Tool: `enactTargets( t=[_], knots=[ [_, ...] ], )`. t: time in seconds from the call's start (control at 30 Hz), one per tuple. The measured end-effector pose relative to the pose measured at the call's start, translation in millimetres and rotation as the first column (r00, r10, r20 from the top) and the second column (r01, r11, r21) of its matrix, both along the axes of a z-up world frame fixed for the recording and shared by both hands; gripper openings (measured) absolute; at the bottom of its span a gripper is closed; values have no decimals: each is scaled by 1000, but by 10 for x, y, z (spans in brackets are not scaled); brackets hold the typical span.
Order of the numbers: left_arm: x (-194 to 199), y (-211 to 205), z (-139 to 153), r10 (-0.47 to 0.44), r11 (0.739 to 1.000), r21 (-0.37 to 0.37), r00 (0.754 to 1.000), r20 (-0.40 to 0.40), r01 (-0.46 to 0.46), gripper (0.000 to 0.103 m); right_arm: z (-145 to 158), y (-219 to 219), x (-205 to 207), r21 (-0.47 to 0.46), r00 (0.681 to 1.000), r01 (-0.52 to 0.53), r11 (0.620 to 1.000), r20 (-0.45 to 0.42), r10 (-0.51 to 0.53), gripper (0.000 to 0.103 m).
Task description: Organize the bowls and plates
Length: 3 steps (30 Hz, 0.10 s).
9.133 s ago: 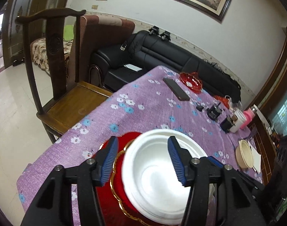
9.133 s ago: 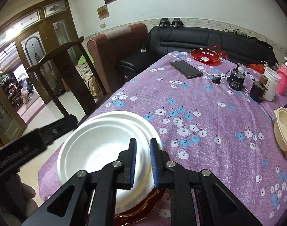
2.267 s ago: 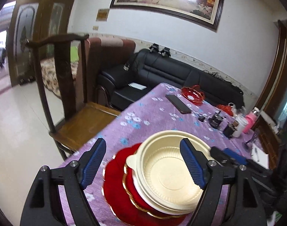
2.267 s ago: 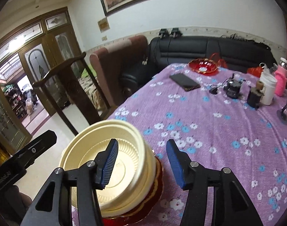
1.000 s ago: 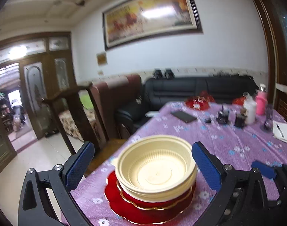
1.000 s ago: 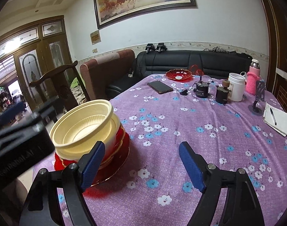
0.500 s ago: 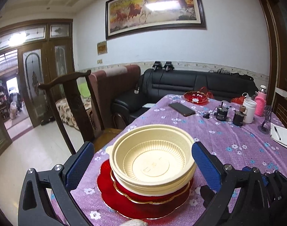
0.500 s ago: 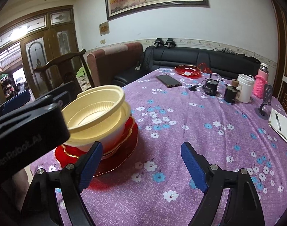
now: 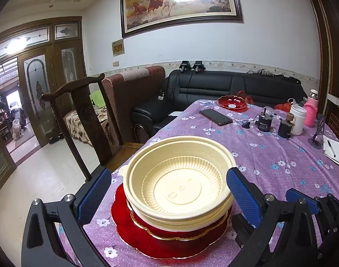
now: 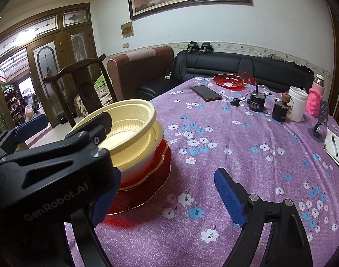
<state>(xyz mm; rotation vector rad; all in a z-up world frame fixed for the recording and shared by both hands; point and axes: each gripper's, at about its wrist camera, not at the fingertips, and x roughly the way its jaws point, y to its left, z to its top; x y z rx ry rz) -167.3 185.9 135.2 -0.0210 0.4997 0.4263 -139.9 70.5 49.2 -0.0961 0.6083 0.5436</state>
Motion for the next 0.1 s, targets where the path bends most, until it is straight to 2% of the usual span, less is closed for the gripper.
enactTargets(
  t=[0.1],
  knots=[
    [18, 2, -2, 4, 1000, -1, 1000, -5, -4, 103, -18, -55, 23, 15, 1000, 3, 1000, -11, -2, 89]
  ],
)
